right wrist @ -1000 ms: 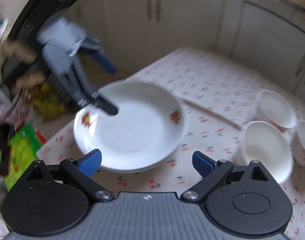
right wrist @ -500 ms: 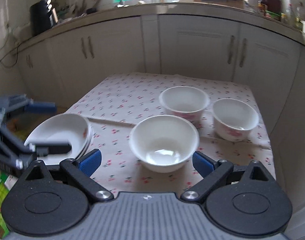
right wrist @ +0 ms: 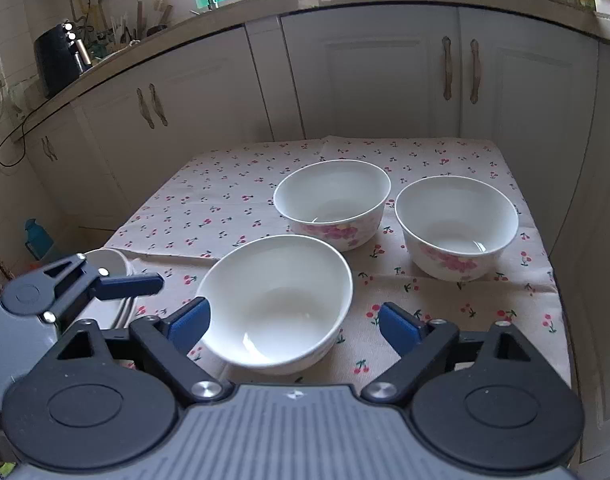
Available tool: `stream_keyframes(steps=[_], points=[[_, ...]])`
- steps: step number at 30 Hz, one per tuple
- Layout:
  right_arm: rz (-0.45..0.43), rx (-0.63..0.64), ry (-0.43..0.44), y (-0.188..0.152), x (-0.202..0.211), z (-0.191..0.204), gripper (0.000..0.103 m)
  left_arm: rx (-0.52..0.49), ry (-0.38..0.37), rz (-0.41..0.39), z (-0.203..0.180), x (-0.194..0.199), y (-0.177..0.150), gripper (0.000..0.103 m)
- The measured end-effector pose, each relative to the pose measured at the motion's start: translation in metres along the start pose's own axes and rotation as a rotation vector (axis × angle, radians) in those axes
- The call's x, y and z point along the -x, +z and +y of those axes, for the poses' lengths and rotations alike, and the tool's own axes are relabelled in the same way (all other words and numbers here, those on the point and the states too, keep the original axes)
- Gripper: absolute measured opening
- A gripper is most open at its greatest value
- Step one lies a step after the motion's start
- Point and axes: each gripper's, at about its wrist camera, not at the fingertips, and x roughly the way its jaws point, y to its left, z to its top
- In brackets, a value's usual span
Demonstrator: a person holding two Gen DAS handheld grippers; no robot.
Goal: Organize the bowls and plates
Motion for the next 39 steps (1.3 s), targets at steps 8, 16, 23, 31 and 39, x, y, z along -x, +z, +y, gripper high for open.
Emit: stream_keyframes(steps=[8, 16, 23, 31, 39], points=[[0.032, -0.020, 0.017, 0.008, -0.026, -0.010, 0.079, 0.018, -0.044, -0.013, 0.003, -0.011, -0.001, 0.089], [0.032, -0.024, 0.034, 0.011, -0.032, -0.009, 0.066, 0.005, -0.076, -0.046, 0.000, -0.010, 0.000, 0.084], [0.034, -0.028, 0.027, 0.011, -0.030, -0.009, 0.066, 0.006, -0.086, -0.040, 0.001, -0.010, 0.000, 0.084], [0.032, -0.027, 0.025, 0.007, -0.014, 0.002, 0.066, -0.010, -0.098, -0.036, -0.002, 0.009, -0.003, 0.084], [0.016, -0.030, 0.000, -0.023, 0.012, 0.026, 0.067, -0.037, -0.114, -0.028, -0.009, 0.043, -0.021, 0.084]])
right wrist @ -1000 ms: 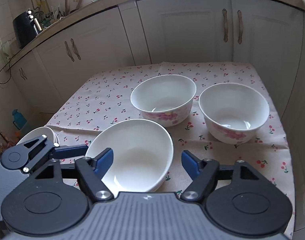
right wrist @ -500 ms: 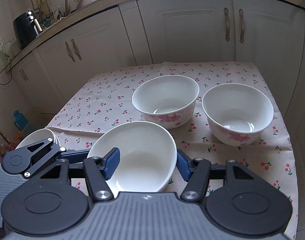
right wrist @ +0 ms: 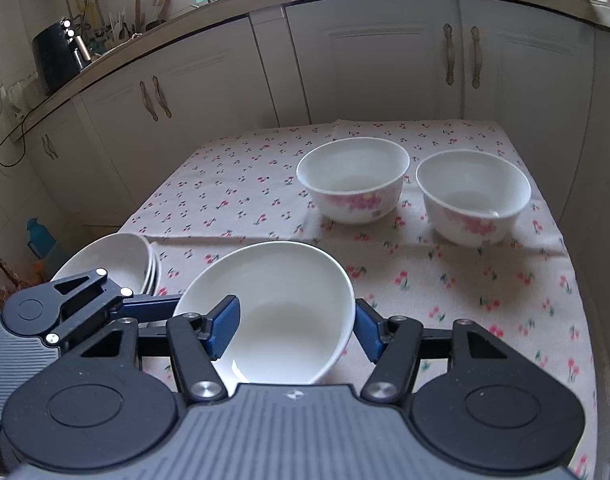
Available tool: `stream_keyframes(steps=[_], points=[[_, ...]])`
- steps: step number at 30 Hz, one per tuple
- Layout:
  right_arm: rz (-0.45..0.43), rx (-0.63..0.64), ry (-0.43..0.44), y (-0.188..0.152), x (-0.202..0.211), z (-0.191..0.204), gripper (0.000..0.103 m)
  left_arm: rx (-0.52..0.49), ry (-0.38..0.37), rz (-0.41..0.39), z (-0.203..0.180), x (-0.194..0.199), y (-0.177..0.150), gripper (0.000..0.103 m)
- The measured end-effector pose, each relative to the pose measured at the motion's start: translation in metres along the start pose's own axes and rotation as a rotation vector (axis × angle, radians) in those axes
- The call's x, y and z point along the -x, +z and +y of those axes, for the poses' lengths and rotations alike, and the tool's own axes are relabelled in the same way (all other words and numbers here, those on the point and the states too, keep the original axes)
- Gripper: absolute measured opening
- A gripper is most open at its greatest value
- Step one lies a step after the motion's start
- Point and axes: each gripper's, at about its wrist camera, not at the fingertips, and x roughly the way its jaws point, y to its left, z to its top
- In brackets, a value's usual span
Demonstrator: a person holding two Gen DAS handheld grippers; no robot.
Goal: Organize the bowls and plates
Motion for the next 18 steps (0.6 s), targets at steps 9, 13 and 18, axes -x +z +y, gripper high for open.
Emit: stream_keyframes(steps=[9, 13, 18], points=[[-0.036, -0.037, 0.026, -0.025, 0.028, 0.021, 0.067, 0.000, -0.025, -0.012, -0.004, 0.033, -0.018, 0.084], [-0.055, -0.027, 0.012, -0.037, 0.035, 0.032, 0.067, 0.008, -0.037, -0.014, -0.006, 0.040, -0.027, 0.084], [-0.073, -0.011, 0.000, -0.048, 0.039, 0.038, 0.067, 0.017, -0.047, -0.010, -0.007, 0.044, -0.035, 0.084]])
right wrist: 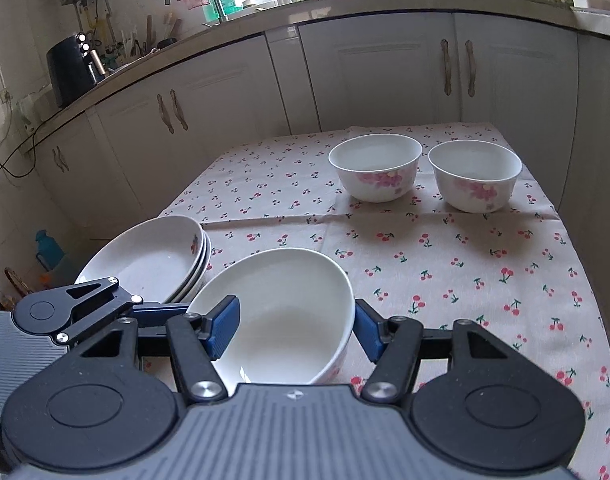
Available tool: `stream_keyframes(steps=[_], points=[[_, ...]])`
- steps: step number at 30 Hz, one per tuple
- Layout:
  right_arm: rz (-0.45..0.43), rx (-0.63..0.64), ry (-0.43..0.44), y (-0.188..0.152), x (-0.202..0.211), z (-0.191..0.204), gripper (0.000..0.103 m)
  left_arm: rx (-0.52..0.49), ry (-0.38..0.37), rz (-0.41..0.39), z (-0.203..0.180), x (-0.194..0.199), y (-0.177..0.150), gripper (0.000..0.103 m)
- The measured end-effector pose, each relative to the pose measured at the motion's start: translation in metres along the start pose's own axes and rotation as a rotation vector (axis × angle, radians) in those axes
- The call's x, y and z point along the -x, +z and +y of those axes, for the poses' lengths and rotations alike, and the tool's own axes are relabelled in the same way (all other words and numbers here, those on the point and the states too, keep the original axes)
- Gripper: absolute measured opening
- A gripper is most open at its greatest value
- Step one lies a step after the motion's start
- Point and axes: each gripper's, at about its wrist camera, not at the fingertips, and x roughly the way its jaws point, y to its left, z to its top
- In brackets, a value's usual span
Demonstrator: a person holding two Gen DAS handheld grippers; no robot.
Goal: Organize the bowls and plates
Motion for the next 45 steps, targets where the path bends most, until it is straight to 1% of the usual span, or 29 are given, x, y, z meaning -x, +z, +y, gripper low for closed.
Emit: stream_keyframes(steps=[7, 19, 28, 33, 36, 37, 38, 39, 41, 43, 45], points=[[0.007, -0.008, 0.010, -0.007, 0.001, 0.000, 0.067, 0.003, -0.004, 0.008, 0.000, 0.001, -0.006, 0.084], [0.028, -0.028, 0.005, -0.008, -0.005, -0.003, 0.068, 0.007, -0.011, 0.012, 0.000, -0.001, -0.006, 0.084], [0.029, -0.039, 0.003, -0.009, -0.006, -0.005, 0.069, 0.011, -0.025, 0.000, 0.002, -0.003, -0.007, 0.084], [0.025, -0.055, 0.022, -0.010, -0.005, -0.007, 0.071, 0.049, -0.056, -0.005, 0.007, -0.003, -0.007, 0.089], [0.029, -0.058, 0.022, -0.012, -0.005, -0.008, 0.073, 0.031, -0.046, -0.002, 0.004, -0.004, -0.006, 0.089], [0.030, -0.060, 0.024, -0.012, -0.005, -0.009, 0.074, 0.030, -0.043, -0.001, 0.003, -0.004, -0.006, 0.090], [0.028, -0.065, 0.025, -0.011, -0.004, -0.009, 0.080, 0.030, -0.043, 0.000, 0.003, -0.004, -0.006, 0.090], [0.022, -0.069, 0.023, -0.011, -0.003, -0.010, 0.083, 0.031, -0.045, 0.002, 0.003, -0.004, -0.006, 0.090], [0.001, -0.074, 0.021, -0.010, 0.002, -0.011, 0.094, 0.032, -0.046, 0.003, 0.003, -0.003, -0.006, 0.092], [-0.014, -0.077, 0.018, -0.008, 0.007, -0.013, 0.097, 0.026, -0.049, 0.007, 0.003, -0.001, -0.006, 0.093], [-0.024, -0.080, 0.023, -0.006, 0.011, -0.014, 0.097, 0.020, -0.062, 0.017, 0.002, 0.002, -0.005, 0.094]])
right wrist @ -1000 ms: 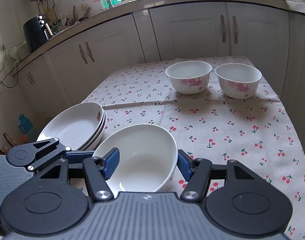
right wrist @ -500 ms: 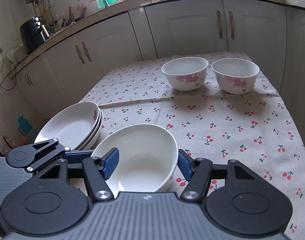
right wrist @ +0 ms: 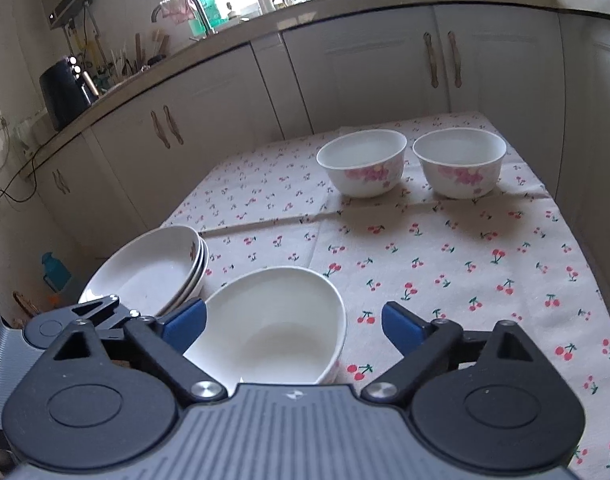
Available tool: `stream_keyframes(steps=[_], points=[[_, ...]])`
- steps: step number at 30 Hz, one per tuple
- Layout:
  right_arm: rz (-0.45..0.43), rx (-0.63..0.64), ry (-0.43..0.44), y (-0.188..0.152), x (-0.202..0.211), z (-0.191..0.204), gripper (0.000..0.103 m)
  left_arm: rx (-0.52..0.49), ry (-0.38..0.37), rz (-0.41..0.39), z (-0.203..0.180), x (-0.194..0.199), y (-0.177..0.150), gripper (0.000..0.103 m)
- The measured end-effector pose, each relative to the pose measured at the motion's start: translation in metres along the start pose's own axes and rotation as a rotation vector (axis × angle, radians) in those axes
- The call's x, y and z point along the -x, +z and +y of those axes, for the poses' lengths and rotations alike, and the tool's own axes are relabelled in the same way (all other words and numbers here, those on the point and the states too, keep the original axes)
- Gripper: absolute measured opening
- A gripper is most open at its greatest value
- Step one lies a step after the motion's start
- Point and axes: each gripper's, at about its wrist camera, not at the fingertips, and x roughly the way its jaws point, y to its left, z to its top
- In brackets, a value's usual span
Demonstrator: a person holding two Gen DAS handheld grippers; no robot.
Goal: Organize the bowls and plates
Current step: 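Carry the held bowls toward the pink-flowered bowls with both tools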
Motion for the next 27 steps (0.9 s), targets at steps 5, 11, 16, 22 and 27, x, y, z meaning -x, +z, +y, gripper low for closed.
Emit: stream_keyframes(steps=[5, 11, 16, 22, 27], points=[[-0.025, 0.019, -0.015, 0.005, 0.012, -0.003, 0.097, -0.021, -0.029, 0.027, -0.003, 0.017, 0.003, 0.096], [-0.077, 0.080, -0.022, 0.021, 0.022, -0.010, 0.100, -0.041, 0.002, 0.024, 0.009, 0.035, 0.026, 0.096], [-0.096, 0.099, -0.013, 0.049, 0.014, -0.024, 0.099, -0.083, 0.064, -0.040, 0.021, 0.032, 0.061, 0.096], [-0.087, 0.073, -0.001, 0.083, -0.012, -0.043, 0.099, -0.096, 0.123, -0.081, 0.043, -0.005, 0.097, 0.096], [-0.068, 0.058, -0.032, 0.107, -0.034, -0.058, 0.094, -0.098, 0.134, -0.019, 0.061, -0.048, 0.114, 0.096]])
